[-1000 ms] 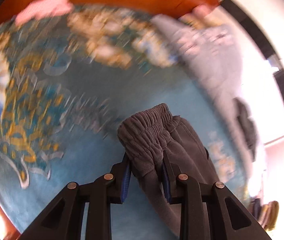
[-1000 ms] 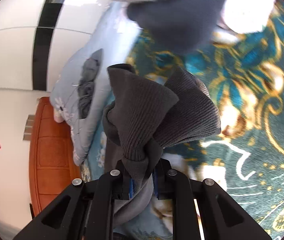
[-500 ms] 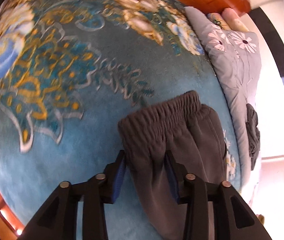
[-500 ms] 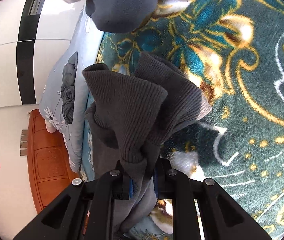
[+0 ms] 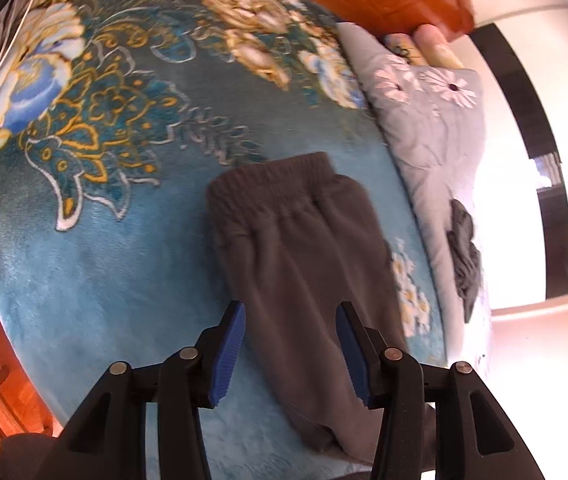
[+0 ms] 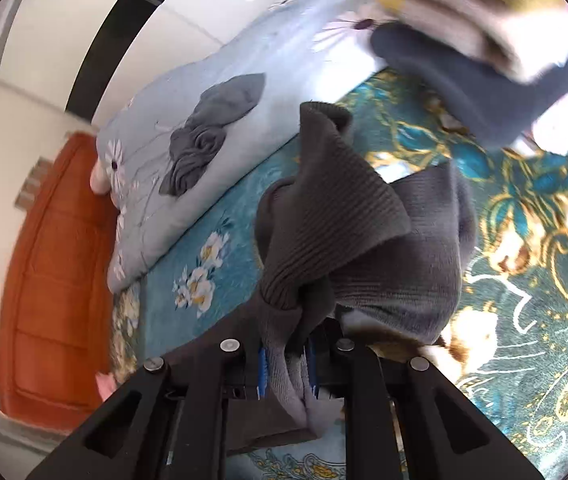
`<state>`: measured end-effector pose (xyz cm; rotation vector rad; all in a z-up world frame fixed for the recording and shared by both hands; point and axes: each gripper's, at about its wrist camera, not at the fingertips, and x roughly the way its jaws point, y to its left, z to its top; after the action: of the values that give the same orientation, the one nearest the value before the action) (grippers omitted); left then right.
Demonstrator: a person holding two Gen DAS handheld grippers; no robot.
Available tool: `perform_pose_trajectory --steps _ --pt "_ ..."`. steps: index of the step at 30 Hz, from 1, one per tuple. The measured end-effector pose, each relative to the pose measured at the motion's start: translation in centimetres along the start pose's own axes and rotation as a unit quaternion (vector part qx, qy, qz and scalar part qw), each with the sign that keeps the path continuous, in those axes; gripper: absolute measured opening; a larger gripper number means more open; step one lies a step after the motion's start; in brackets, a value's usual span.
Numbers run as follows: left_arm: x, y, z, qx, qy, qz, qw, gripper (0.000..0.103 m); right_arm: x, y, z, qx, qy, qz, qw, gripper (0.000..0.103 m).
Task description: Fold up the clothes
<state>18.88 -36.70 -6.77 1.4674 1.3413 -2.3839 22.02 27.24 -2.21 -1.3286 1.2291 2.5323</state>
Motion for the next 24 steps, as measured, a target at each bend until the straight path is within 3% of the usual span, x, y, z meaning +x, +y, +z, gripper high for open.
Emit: perform_pose_trajectory --steps 7,11,16,19,24 --pt "-2.4 -1.9 -1.0 0.027 -0.012 -0.024 0.9993 0.055 2.8 8.8 -3.1 -0.127 0.026 -0.011 0.992 0.016" --pt "-3.6 -2.0 -1.6 0.027 -0.019 -0.031 0.9990 0.056 6.5 13.4 -6.8 -0.233 0.078 -0.036 0.969 0.016" --pt "-4.3 -1.5 -2.3 0.024 -0.020 -0.022 0.9993 0.056 10.6 16.0 -11.4 -0.310 0.132 -0.059 0.940 0.016" --pt "-4.2 -1.1 -2.7 0.019 -0.016 -0.017 0.9995 0.057 12.4 16.3 -13.5 -0.343 0.166 -0.059 0.923 0.021" --pt "-3.5 -1.6 -3.4 0.023 -0.005 -0.013 0.9996 0.057 14.9 16.1 -16.1 -0.373 0.209 -0.055 0.903 0.040"
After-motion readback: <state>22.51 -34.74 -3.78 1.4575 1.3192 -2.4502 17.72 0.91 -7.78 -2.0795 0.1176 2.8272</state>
